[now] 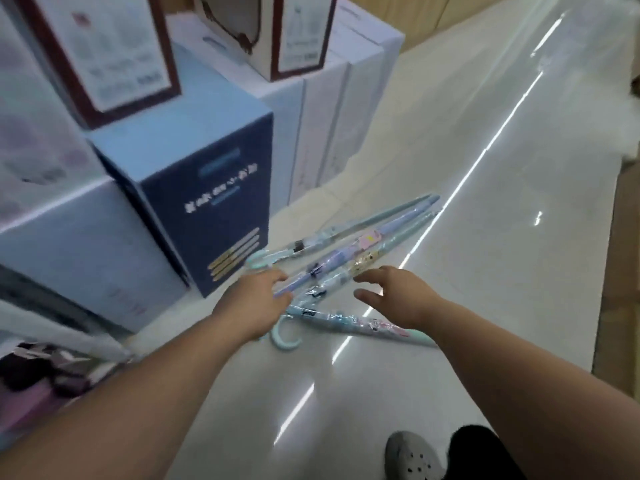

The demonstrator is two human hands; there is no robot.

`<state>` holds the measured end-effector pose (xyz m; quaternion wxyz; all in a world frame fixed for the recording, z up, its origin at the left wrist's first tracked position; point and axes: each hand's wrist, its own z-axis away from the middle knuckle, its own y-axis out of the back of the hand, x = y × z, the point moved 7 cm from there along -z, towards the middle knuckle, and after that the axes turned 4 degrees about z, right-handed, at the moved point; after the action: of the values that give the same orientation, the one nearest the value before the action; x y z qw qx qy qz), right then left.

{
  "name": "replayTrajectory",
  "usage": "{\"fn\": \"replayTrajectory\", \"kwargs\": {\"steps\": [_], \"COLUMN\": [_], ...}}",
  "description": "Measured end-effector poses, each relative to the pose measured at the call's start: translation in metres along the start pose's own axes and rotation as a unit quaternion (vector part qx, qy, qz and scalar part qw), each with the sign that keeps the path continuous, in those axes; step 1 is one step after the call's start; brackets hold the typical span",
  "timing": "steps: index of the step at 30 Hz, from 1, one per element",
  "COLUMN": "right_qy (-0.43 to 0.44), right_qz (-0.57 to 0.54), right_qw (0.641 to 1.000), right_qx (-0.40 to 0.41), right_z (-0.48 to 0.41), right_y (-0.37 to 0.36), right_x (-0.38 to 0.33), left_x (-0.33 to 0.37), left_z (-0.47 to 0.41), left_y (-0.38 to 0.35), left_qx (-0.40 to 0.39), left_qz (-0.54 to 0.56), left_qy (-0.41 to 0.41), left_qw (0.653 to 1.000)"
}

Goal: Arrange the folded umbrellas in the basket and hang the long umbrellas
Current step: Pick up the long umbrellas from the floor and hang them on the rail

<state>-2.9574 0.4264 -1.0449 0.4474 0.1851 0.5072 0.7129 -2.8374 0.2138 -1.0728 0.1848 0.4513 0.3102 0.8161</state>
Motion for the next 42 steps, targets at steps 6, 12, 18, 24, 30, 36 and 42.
{"fn": "replayTrajectory", "kwargs": {"steps": [6, 12, 18, 24, 30, 36, 42], "right_qy": [-0.015, -0.006, -0.008, 0.023, 0.019, -0.032, -0.059], "right_qz": [0.013, -0.002, -0.052, -0.041, -0.057, -0.11, -0.177], "right_qw": [0.999, 0.993, 0.989, 0.992, 0.99, 0.987, 0.978], "right_qx": [-0.043, -0.114, -0.141, -0.116, -0.13, -0.113, -0.096], "right_z": [-0.043, -0.08, -0.09, -0.09, -0.058, 0.041, 0.141], "right_y": [-0.063, -0.141, -0.202, -0.21, -0.161, -0.046, 0.118], "right_x": [0.117, 0.178, 0.206, 0.203, 0.194, 0.171, 0.135], "left_x": [0.006, 0.008, -0.004, -0.004, 0.009, 0.093, 0.223], "left_z": [-0.055, -0.095, -0.102, -0.087, -0.058, 0.025, 0.102], "left_y": [-0.128, -0.224, -0.283, -0.298, -0.258, -0.169, -0.032], "left_qx": [-0.068, -0.138, -0.183, -0.191, -0.155, -0.149, -0.134], "left_qz": [0.019, 0.094, 0.236, 0.325, 0.424, 0.475, 0.469], "left_qy": [0.048, 0.113, 0.209, 0.232, 0.217, 0.181, 0.165], "left_qw": [0.996, 0.979, 0.931, 0.897, 0.866, 0.848, 0.857]}}
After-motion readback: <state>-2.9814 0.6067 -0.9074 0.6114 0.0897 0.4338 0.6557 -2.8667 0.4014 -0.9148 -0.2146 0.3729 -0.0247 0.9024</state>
